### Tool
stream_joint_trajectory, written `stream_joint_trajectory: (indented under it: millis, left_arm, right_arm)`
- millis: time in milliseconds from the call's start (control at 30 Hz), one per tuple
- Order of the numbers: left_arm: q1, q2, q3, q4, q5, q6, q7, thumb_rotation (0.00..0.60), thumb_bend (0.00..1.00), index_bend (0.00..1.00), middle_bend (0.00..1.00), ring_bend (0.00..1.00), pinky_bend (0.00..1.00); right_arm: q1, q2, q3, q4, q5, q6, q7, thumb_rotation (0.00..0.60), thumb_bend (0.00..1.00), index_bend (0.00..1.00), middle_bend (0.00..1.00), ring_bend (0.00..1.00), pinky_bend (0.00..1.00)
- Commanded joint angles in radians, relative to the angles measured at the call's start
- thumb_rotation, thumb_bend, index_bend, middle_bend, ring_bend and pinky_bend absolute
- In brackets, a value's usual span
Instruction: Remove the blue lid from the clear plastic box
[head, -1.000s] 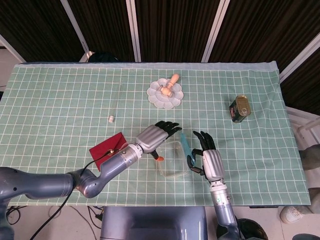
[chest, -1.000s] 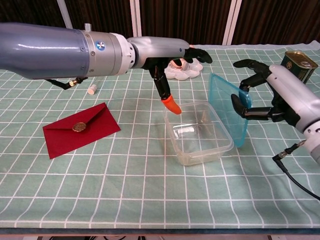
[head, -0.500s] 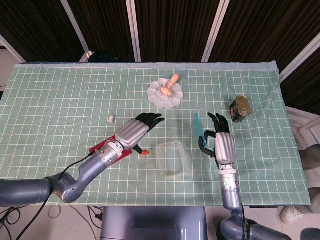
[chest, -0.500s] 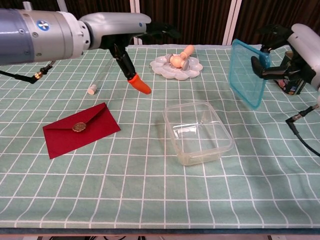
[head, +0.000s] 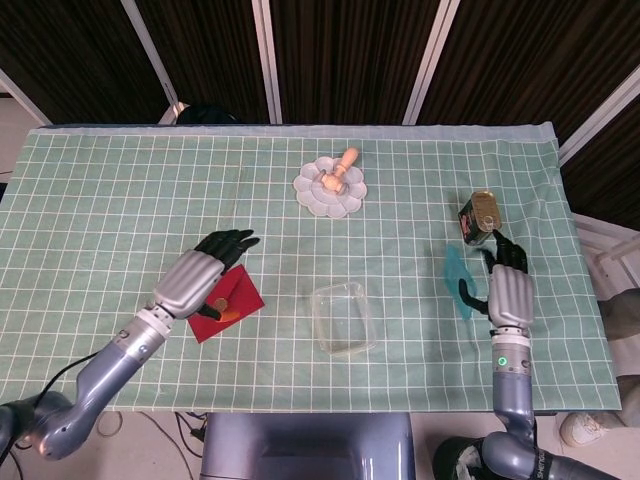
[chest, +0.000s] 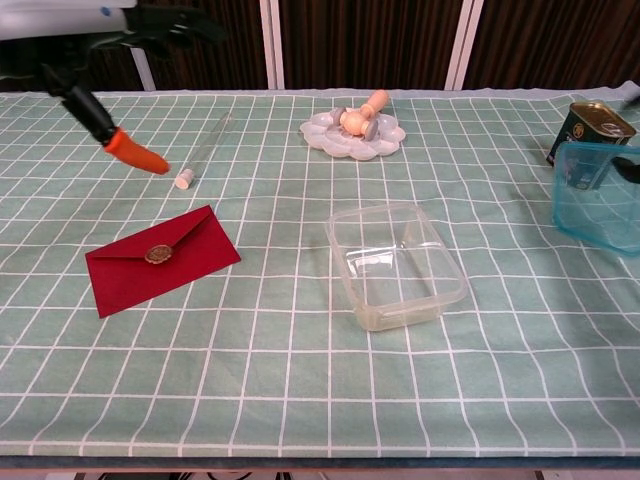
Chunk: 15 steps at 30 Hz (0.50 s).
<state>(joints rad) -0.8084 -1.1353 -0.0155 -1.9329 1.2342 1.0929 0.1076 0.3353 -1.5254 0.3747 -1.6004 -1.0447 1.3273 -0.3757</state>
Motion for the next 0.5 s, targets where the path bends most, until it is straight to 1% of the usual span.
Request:
stream_joint_trajectory:
  millis: [33, 133, 267, 367, 500]
  left_arm:
    - [0.094, 0.062, 0.057, -0.041, 0.088, 0.087, -0.032, 0.6, 0.0, 0.0, 0.0, 0.0, 0.08]
    - [0.165, 0.1, 0.092, -0.038, 0.148, 0.152, -0.07, 0.6, 0.0, 0.0, 0.0, 0.0, 0.08]
    - [0.252, 0.122, 0.132, -0.009, 0.221, 0.229, -0.113, 0.6, 0.0, 0.0, 0.0, 0.0, 0.08]
    - [0.319, 0.118, 0.159, 0.021, 0.262, 0.289, -0.13, 0.6, 0.0, 0.0, 0.0, 0.0, 0.07]
    - [0.396, 0.103, 0.178, 0.076, 0.305, 0.369, -0.113, 0.6, 0.0, 0.0, 0.0, 0.0, 0.06]
  right_arm:
    - [-0.02, 0.053, 0.009, -0.035, -0.001, 0.038, -0.02, 0.6, 0.45, 0.0, 0.0, 0.0, 0.0]
    - [-0.038, 0.093, 0.007, -0.057, -0.014, 0.061, -0.009, 0.6, 0.45, 0.0, 0.0, 0.0, 0.0]
    - [-0.071, 0.14, -0.014, -0.089, -0.031, 0.082, 0.021, 0.6, 0.43, 0.0, 0.0, 0.0, 0.0]
    - [-0.109, 0.179, -0.052, -0.113, -0.068, 0.097, 0.066, 0.6, 0.39, 0.0, 0.0, 0.0, 0.0]
    - [-0.158, 0.243, -0.115, -0.133, -0.165, 0.126, 0.125, 0.6, 0.28, 0.0, 0.0, 0.0, 0.0]
